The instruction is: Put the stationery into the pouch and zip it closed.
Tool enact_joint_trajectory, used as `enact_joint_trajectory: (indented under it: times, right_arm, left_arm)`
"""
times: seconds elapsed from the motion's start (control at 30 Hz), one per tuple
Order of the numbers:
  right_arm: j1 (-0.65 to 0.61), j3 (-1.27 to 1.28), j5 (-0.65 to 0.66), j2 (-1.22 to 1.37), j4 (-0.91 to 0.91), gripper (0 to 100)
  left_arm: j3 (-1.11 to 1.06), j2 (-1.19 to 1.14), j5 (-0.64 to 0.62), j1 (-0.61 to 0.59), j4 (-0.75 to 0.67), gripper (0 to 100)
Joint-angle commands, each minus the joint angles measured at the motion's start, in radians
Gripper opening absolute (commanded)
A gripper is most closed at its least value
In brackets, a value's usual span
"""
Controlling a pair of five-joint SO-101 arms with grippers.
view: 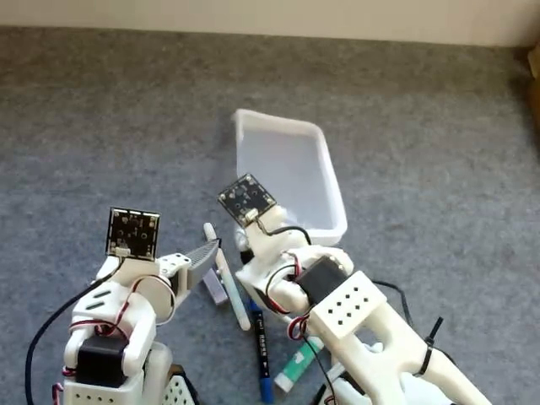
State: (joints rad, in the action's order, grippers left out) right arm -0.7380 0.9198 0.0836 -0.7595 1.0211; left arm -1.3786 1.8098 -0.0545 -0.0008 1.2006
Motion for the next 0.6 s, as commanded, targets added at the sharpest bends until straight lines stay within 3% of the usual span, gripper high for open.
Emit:
enact_joint_trajectory:
  times: [0.0,0.37,0.57]
  right_arm:
    - [-0.022,-0.025,0.029,-0.050,0.042,0.5]
    - [-0.028,-0.163,0.025,-0.048,0.193,1.2]
    - [0.099,-0.177,0.023,-0.039,0.236,22.4]
  left_arm:
    - [0.054,-0.012,-0.009,0.013,0.005,34]
    - [0.028,-0.012,-0.011,-0.038,-0.002,34]
    - [0.010,-0.012,-0.011,-0.148,-0.002,34]
